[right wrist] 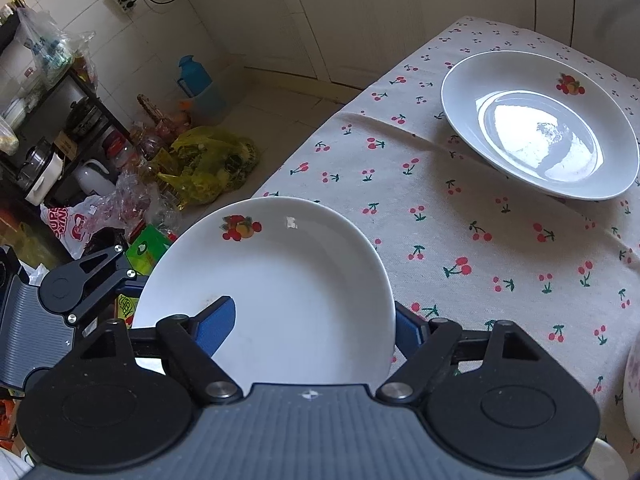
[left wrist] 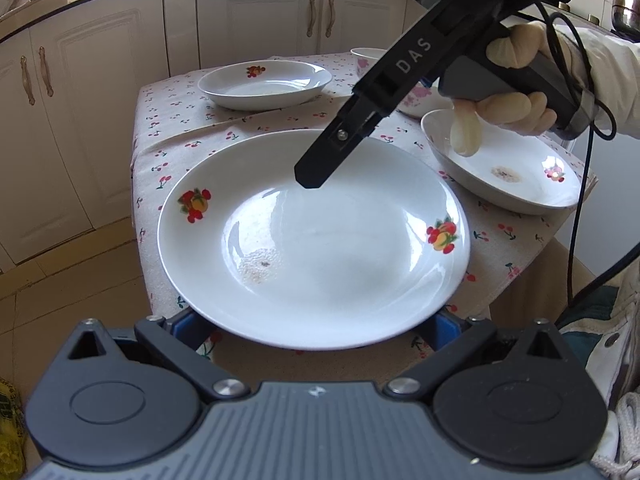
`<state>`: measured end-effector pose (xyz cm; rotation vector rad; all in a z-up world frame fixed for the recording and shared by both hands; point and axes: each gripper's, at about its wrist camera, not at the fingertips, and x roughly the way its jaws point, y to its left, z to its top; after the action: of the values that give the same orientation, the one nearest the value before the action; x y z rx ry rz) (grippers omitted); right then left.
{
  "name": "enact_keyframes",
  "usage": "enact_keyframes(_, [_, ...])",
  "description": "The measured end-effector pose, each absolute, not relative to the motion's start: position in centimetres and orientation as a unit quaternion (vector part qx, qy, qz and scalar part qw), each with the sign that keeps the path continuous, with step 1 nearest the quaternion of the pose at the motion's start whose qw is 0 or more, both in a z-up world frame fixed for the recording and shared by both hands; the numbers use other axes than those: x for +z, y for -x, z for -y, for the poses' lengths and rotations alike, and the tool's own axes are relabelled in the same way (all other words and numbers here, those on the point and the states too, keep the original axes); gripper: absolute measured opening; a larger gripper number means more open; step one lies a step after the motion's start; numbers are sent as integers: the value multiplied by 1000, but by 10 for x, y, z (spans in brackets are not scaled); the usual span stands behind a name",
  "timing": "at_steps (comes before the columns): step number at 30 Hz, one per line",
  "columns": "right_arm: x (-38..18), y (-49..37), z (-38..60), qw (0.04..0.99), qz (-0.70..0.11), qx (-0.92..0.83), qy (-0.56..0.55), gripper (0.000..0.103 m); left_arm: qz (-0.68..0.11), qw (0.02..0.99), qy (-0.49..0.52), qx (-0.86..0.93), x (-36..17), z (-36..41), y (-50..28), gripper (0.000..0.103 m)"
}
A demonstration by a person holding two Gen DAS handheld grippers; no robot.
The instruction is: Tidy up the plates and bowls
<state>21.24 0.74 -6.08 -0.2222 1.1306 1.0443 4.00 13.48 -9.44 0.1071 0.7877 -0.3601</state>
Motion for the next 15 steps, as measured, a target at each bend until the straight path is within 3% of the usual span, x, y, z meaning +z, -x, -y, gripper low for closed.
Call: enact_keyframes(15, [-46,-220,3,737,-488,458,95,85,-372,907,-66,-184,-85,-132,-60,102])
